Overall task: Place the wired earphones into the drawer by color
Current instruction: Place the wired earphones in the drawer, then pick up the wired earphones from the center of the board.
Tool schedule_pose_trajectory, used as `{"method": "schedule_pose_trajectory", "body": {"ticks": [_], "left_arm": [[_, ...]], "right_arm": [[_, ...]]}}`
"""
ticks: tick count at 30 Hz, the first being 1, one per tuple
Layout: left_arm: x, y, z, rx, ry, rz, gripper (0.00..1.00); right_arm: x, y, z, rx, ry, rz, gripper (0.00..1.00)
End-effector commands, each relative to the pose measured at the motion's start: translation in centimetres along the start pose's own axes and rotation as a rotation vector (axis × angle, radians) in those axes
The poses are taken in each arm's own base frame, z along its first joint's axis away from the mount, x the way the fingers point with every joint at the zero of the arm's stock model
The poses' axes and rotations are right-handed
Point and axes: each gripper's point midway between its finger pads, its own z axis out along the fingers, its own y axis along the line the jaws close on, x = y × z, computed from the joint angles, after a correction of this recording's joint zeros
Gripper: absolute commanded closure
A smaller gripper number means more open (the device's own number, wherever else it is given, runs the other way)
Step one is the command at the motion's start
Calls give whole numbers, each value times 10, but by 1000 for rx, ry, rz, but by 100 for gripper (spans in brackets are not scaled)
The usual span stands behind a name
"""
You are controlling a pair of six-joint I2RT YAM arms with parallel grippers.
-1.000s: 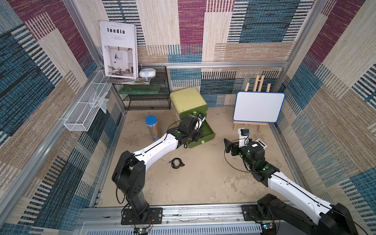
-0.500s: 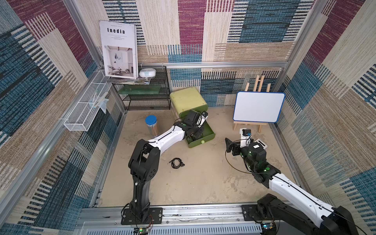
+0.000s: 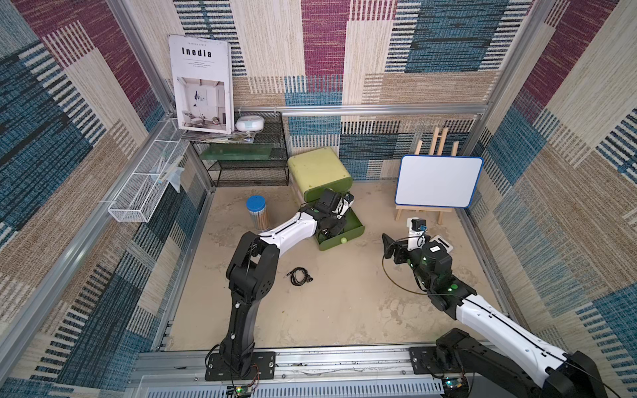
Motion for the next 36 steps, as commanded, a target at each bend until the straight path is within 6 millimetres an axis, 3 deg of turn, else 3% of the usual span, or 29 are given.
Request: {"method": "schedule_pose_trajectory", "body": {"ticks": [1,10,16,20,27,36], "left_arm": [[-6,-1,-7,14,-17,-20,74],[-19,-4,-45,30,-82,-92,50],[-6,-7,-85,27,-127,-207,26],[20,-9,-112,7,-114,-286,18],[75,-15,-148,-31,-42,-403,15],[150,-27,-169,-60,63,-496,11]], "right_arm": [[-7,-1,0,6,-33,5,1],[-4,1,2,-3,-21,3,1],[0,7,7,-31,3,18,0],[6,12,12,-52,30,25,0],[19,25,22,-118,84,22,1],[37,44,31,-221,139,-48,1]]}}
